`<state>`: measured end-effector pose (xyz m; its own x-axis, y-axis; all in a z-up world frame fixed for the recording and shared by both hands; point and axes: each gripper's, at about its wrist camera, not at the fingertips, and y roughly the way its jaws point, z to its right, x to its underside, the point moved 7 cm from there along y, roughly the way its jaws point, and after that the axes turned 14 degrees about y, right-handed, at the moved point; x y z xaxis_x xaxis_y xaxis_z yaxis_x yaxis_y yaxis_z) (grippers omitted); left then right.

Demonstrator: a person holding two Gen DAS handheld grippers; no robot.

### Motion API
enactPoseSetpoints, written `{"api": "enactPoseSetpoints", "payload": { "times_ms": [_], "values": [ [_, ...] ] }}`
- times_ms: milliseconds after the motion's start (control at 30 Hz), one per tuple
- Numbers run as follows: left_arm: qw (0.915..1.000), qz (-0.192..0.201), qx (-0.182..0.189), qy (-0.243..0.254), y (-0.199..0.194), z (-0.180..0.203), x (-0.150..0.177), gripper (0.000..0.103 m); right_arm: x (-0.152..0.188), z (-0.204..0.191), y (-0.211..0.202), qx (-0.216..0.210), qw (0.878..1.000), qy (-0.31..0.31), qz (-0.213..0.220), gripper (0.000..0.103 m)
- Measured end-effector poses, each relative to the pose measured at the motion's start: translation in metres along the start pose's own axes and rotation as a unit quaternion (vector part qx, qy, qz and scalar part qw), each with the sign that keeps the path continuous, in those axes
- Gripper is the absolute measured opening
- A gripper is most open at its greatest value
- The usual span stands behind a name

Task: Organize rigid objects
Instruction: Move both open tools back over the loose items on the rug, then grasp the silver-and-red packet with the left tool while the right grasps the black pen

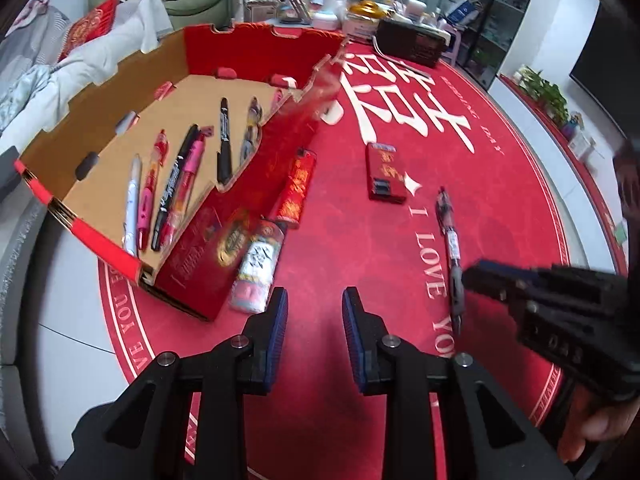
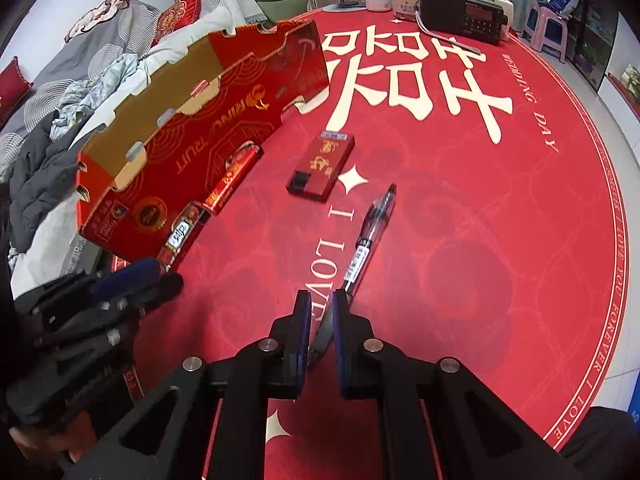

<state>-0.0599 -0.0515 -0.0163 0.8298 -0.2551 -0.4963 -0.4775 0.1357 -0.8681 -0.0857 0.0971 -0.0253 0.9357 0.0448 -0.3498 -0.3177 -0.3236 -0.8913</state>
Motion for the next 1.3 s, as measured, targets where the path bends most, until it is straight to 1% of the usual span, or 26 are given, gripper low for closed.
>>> {"api": "enactPoseSetpoints", "payload": {
  "times_ms": [100, 167, 233, 333, 500, 600, 667, 700, 733, 800, 833, 867, 967, 1067, 1100, 1133, 1300],
  "values": [
    [0.9998, -0.015, -0.009, 0.001, 0.009, -0.004, 0.001, 0.031, 0.001, 0.003, 0.002, -0.001, 1.0, 0.005, -0.001, 0.011],
    [0.9996, -0.022, -0.015, -0.007, 0.014, -0.009, 0.002, 0.031, -0.001, 0.005, 0.002, -0.002, 1.0, 0.006, 0.002, 0.011],
    [0.9995, -0.025, -0.014, -0.013, 0.017, -0.014, 0.001, 0.031, -0.002, 0.006, 0.002, -0.002, 1.0, 0.007, 0.005, 0.011],
    [0.9992, -0.033, -0.02, -0.008, 0.025, -0.019, -0.001, 0.031, -0.003, 0.01, 0.004, -0.004, 1.0, 0.014, 0.003, 0.011],
    [0.9989, -0.031, -0.035, 0.005, 0.029, -0.024, -0.007, 0.033, -0.004, 0.016, 0.007, -0.003, 1.0, 0.022, 0.002, 0.012],
    [0.9989, -0.031, -0.035, 0.006, 0.029, -0.026, -0.007, 0.034, -0.004, 0.018, 0.007, -0.002, 1.0, 0.026, 0.003, 0.012],
    [0.9983, -0.035, -0.045, 0.006, 0.029, -0.027, -0.006, 0.038, -0.003, 0.017, 0.008, -0.001, 1.0, 0.026, 0.002, 0.012],
    [0.9983, -0.037, -0.045, 0.006, 0.029, -0.027, -0.005, 0.043, -0.003, 0.016, 0.007, -0.001, 1.0, 0.024, 0.003, 0.012],
    [0.9983, -0.039, -0.042, 0.007, 0.03, -0.027, -0.004, 0.047, -0.003, 0.016, 0.007, -0.001, 1.0, 0.022, 0.003, 0.012],
    [0.9983, -0.049, -0.032, 0.007, 0.036, -0.026, -0.002, 0.051, -0.002, 0.015, 0.007, 0.001, 1.0, 0.02, 0.005, 0.012],
    [0.9981, -0.055, -0.026, 0.003, 0.039, -0.027, -0.001, 0.05, -0.002, 0.015, 0.007, 0.001, 1.0, 0.02, 0.005, 0.012],
    [0.9984, -0.05, -0.028, 0.004, 0.04, -0.027, -0.002, 0.05, -0.002, 0.015, 0.007, 0.001, 1.0, 0.019, 0.007, 0.012],
    [0.9979, -0.045, -0.044, 0.016, 0.042, -0.024, -0.005, 0.048, -0.003, 0.018, 0.006, 0.004, 1.0, 0.02, 0.01, 0.012],
    [0.9982, -0.039, -0.045, 0.008, 0.043, -0.024, -0.006, 0.045, -0.002, 0.022, 0.009, 0.008, 1.0, 0.029, 0.007, 0.012],
    [0.9983, -0.036, -0.046, 0.006, 0.043, -0.023, -0.007, 0.037, -0.002, 0.023, 0.009, 0.007, 0.999, 0.03, 0.006, 0.012],
    [0.9984, -0.033, -0.046, 0.004, 0.042, -0.023, -0.007, 0.025, -0.002, 0.024, 0.009, 0.007, 0.999, 0.032, 0.007, 0.012],
    [0.9985, -0.023, -0.049, 0.001, 0.041, -0.011, -0.007, 0.025, -0.002, 0.024, 0.007, 0.01, 0.999, 0.043, 0.004, 0.012]
  ]
}}
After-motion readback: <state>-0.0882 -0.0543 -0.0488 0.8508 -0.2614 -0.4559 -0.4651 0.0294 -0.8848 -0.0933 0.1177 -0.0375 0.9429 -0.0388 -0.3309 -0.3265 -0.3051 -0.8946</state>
